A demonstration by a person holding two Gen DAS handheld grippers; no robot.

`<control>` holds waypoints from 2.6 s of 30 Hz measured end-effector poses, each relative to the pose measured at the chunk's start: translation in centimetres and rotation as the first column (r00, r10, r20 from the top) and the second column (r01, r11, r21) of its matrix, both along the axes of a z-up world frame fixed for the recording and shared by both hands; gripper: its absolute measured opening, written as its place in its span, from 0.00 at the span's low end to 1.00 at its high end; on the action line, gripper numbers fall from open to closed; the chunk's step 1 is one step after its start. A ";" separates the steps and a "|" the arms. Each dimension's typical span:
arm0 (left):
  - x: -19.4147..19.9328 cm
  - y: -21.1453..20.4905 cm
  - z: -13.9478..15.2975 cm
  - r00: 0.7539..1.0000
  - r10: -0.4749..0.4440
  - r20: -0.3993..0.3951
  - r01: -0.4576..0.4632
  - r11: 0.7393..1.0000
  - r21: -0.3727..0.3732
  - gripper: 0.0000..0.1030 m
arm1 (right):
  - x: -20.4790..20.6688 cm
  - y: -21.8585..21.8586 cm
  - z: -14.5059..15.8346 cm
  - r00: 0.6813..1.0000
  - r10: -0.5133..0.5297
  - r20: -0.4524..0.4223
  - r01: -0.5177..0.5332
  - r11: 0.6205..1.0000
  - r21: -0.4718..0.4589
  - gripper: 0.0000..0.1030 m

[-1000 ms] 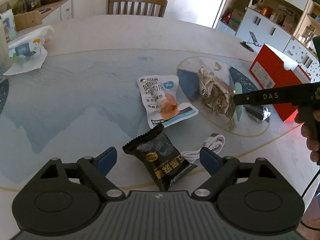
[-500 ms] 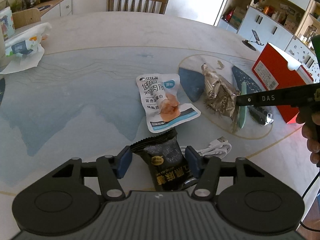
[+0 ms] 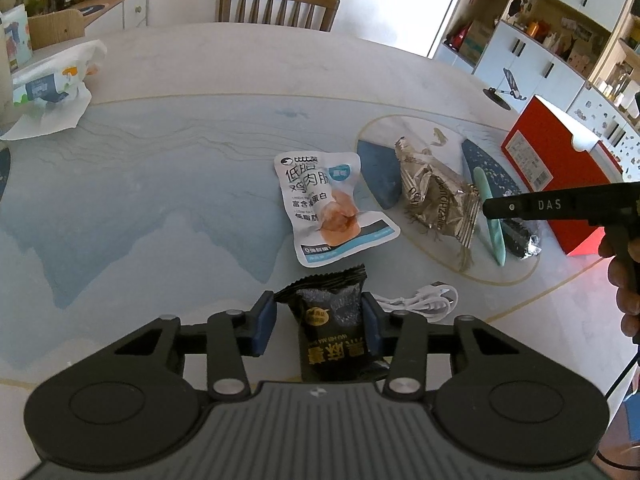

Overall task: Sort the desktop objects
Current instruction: 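Grasp the teal stick with the right tool while the left tool grasps the black snack packet, then carry the teal stick and black snack packet over the red shoebox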

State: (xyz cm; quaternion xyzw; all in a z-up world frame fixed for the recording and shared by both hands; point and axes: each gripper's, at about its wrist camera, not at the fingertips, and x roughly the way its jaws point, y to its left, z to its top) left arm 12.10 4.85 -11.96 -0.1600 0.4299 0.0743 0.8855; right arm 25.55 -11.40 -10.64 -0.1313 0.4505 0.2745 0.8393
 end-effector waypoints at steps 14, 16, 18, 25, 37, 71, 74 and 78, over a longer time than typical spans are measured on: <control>-0.4 -0.2 0.8 1.000 -0.002 0.027 0.003 1.000 -0.018 0.32 | -0.7 -0.7 0.8 1.000 -0.004 0.009 0.004 1.000 0.015 0.07; -0.5 -0.2 1.0 0.999 -0.002 0.033 0.003 1.000 -0.022 0.32 | -0.8 -0.9 1.0 1.000 -0.004 0.008 0.004 1.000 0.018 0.07; -0.5 -0.3 1.3 0.999 -0.003 0.040 0.004 1.000 -0.025 0.32 | -1.0 -0.9 1.2 1.000 -0.002 0.010 0.002 1.000 0.023 0.07; -0.7 -0.5 2.5 0.998 -0.008 0.065 0.010 0.999 -0.036 0.32 | -1.5 -1.8 2.6 1.000 -0.003 0.003 0.003 0.998 0.057 0.07; -0.8 -1.3 5.0 0.994 -0.032 0.107 0.037 0.998 -0.048 0.32 | -2.4 -4.1 5.1 1.000 -0.010 -0.014 0.012 0.992 0.123 0.07; 8.1 -10.2 13.1 0.946 -0.184 0.268 0.184 0.983 0.024 0.33 | 2.4 -17.5 13.0 0.983 -0.158 0.091 0.129 0.955 0.269 0.07; 9.6 -11.7 13.1 0.941 -0.203 0.271 0.205 0.979 0.022 0.33 | 3.2 -19.0 13.0 0.981 -0.170 0.094 0.139 0.953 0.269 0.07; 11.7 -14.3 13.1 0.933 -0.235 0.272 0.238 0.971 0.022 0.33 | 4.2 -21.2 13.0 0.978 -0.188 0.093 0.157 0.951 0.267 0.07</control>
